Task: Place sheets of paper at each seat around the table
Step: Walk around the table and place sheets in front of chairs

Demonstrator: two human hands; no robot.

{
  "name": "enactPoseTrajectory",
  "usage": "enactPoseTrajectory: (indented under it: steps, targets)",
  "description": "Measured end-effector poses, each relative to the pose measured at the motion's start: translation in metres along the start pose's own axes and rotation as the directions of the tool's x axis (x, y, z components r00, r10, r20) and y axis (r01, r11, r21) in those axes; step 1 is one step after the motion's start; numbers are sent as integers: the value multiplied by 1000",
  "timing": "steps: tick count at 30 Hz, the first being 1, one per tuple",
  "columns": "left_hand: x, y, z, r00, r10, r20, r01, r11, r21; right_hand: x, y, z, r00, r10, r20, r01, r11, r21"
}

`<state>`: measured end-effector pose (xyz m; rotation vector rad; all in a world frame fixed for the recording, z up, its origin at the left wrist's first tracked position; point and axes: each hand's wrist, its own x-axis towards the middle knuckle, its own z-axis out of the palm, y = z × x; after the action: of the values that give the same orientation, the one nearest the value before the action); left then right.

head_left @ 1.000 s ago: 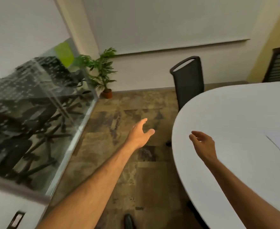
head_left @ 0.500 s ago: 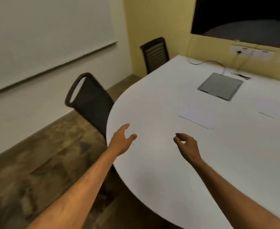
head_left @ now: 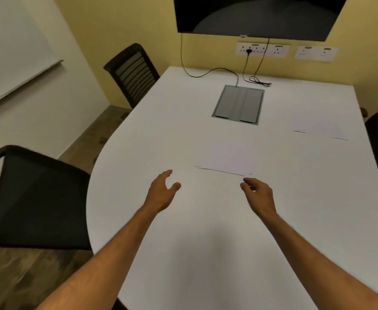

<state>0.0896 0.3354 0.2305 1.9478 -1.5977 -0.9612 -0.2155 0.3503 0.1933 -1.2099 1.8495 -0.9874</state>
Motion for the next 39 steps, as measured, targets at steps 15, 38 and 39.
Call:
enactPoseTrajectory:
  steps: [15, 38, 39]
  targets:
    - [227, -24, 83, 985, -52, 165, 64, 996, -69, 152, 69, 33, 883, 402, -243, -392, 915, 91]
    - [354, -44, 211, 946, -321, 54, 324, 943, -74, 272, 155, 137, 826, 460, -327, -528, 834, -161]
    - [353, -42, 210, 941, -336, 47, 339, 935, -107, 271, 157, 137, 820, 462, -336, -523, 845, -115]
